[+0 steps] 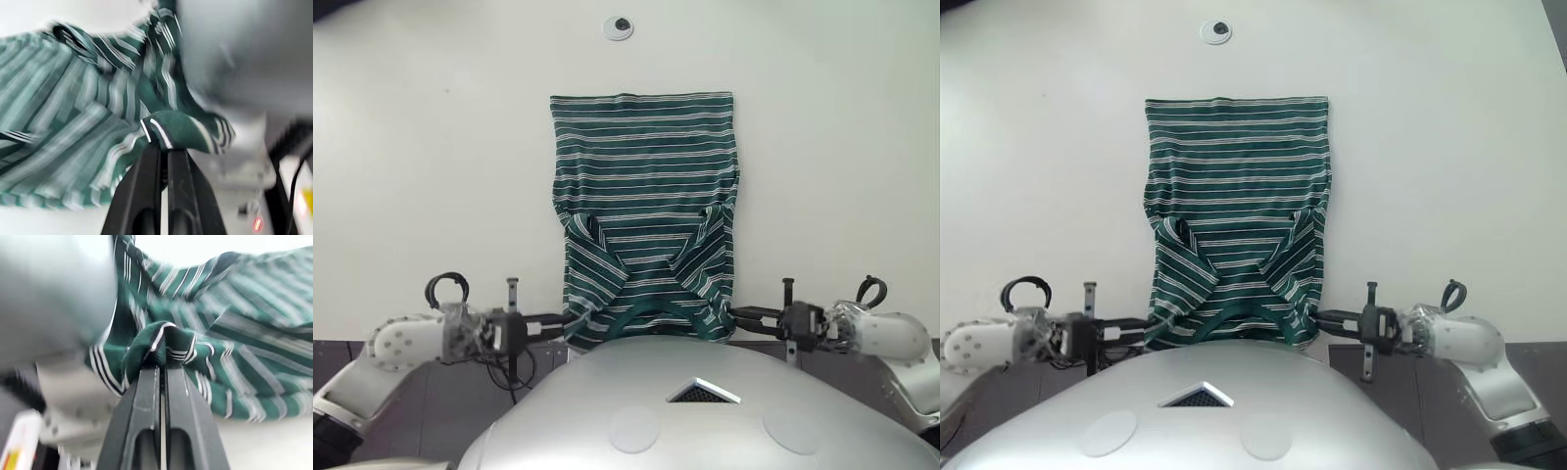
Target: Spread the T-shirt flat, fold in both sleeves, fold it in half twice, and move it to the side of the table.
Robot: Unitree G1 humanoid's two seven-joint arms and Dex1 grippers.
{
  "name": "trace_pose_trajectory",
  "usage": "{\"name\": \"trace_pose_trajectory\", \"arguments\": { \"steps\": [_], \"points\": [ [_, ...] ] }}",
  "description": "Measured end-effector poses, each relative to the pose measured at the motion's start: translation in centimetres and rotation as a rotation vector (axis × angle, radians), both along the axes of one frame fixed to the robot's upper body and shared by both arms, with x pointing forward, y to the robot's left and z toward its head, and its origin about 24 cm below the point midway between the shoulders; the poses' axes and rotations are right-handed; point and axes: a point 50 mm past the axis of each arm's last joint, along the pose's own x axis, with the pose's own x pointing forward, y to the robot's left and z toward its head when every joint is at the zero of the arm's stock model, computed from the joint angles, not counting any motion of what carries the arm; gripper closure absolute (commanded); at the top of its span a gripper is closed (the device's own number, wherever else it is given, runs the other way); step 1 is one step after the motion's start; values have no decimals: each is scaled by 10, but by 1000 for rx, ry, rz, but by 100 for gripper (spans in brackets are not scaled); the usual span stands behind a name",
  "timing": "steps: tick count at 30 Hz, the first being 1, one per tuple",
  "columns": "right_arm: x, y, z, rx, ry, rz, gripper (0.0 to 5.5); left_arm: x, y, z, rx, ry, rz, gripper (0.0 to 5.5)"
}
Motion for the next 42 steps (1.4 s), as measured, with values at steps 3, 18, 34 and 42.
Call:
{"name": "trace_pose_trajectory", "arguments": {
  "steps": [3,18,34,42],
  "points": [
    [76,-4,38,124,-75,-220,550,76,-3,32,-86,-122,131,548],
    [207,16,-6,16,82,-695,550,218,-1,-32,166,-141,633,529],
    [224,24,12,-34,-235,-618,422,235,-3,4,-51,-171,699,417],
    [185,29,-6,-606,-660,-70,422,167,-38,-6,372,-648,70,417]
  ]
}}
